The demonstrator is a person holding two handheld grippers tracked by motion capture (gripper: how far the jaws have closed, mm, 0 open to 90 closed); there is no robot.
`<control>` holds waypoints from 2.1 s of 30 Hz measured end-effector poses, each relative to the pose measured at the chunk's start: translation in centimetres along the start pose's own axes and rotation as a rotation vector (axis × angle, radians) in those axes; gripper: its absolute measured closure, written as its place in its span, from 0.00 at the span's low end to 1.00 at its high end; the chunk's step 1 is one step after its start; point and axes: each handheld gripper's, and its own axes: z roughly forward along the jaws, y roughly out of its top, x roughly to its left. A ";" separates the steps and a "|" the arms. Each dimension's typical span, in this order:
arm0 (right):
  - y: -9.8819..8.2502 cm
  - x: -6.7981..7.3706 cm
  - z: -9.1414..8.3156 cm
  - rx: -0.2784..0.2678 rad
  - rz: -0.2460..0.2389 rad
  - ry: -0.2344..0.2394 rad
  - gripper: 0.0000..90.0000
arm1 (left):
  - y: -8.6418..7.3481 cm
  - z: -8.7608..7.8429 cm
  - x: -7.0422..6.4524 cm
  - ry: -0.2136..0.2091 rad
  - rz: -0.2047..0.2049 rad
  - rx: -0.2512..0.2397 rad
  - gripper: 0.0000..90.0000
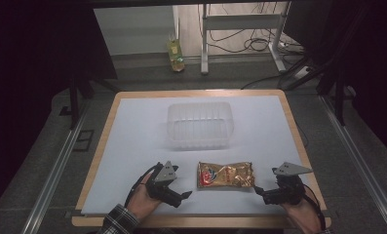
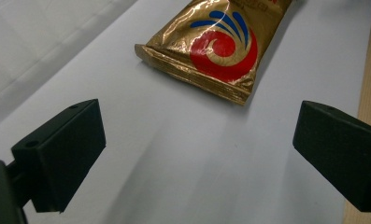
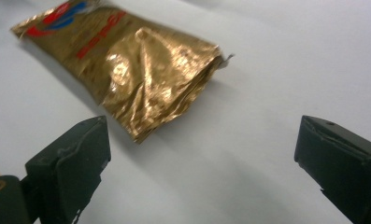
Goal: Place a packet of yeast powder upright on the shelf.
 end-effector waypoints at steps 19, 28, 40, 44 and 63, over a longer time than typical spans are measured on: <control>-0.4 -0.1 0.5 0.030 -0.034 -0.007 0.00 | 0.1 0.1 -0.1 -0.018 0.012 0.013 0.11; -0.4 -0.1 0.4 0.025 -0.027 -0.011 0.00 | 0.2 0.2 -0.1 -0.005 0.022 0.005 0.16; -0.4 -0.1 0.5 0.030 -0.032 -0.016 0.00 | 0.8 0.3 -0.7 -0.012 0.067 -0.013 0.40; -0.4 0.0 0.5 0.035 -0.031 -0.018 0.00 | 1.0 0.6 -0.8 -0.024 0.077 -0.018 0.47; -0.4 0.0 0.8 0.063 -0.038 -0.035 0.00 | 2.5 1.9 -0.9 -0.017 0.099 -0.048 0.92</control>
